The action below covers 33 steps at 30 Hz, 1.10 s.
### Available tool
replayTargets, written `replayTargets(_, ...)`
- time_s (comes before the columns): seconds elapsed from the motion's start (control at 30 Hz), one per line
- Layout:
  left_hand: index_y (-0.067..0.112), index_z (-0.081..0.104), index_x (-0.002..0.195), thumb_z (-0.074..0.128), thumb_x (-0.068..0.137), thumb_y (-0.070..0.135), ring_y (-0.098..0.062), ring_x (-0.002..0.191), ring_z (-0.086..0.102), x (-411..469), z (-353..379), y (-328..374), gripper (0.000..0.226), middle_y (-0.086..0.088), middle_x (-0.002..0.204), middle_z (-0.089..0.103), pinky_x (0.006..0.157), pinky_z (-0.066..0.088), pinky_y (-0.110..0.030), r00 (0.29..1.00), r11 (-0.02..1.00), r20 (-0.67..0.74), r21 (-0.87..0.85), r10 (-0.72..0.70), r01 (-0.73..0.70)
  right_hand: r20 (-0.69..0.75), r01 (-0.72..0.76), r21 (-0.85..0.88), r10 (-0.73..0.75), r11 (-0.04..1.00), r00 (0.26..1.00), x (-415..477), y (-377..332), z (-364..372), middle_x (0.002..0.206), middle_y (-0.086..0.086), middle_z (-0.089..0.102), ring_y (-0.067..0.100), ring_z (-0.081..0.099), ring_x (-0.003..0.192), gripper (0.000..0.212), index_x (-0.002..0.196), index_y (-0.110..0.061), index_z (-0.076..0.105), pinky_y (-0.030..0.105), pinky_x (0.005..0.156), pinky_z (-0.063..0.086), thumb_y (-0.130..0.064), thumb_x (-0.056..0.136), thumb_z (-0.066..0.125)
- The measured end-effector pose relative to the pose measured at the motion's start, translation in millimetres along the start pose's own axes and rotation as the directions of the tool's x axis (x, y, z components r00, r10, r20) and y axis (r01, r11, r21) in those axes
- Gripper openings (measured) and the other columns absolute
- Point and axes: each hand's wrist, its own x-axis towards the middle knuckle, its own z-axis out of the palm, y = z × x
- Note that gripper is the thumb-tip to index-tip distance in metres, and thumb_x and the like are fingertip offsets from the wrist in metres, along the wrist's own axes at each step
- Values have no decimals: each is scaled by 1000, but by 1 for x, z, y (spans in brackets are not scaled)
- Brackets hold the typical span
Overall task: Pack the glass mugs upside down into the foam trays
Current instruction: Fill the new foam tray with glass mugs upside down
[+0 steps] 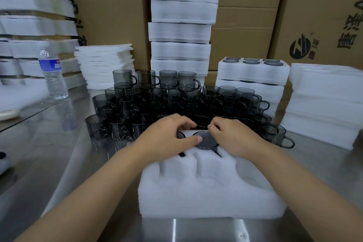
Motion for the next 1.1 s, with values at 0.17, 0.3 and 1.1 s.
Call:
replayTargets(0.17, 27, 62, 112, 57, 85, 45, -11, 99, 49, 1, -13, -10, 33, 10, 104, 49, 76, 41, -29, 889, 959, -451, 279, 78, 58, 12, -4, 11, 4, 1000, 1000, -1, 0, -1, 96, 2, 64, 23, 58, 88, 28, 99, -16, 59, 38, 80, 47, -30, 99, 35)
replayTargets(0.3, 19, 52, 130, 67, 81, 36, -21, 115, 40, 4, -26, -36, 54, -1, 124, 46, 90, 40, -33, 808, 919, -583, 263, -91, 293, 18, -3, 3, 3, 1000, 1000, -1, 0, -1, 95, 1, 63, 21, 57, 87, 28, 99, -17, 60, 37, 77, 46, -30, 99, 35)
replayTargets(1.1, 22, 50, 124, 70, 83, 33, -4, 87, 47, -5, -17, 7, 47, 12, 103, 46, 74, 37, -17, 828, 985, -538, 149, 156, -88, 7, 6, 21, -6, 1000, 1000, 0, 3, 0, 86, -3, 61, 17, 56, 79, 27, 91, -19, 59, 30, 65, 42, -31, 99, 36)
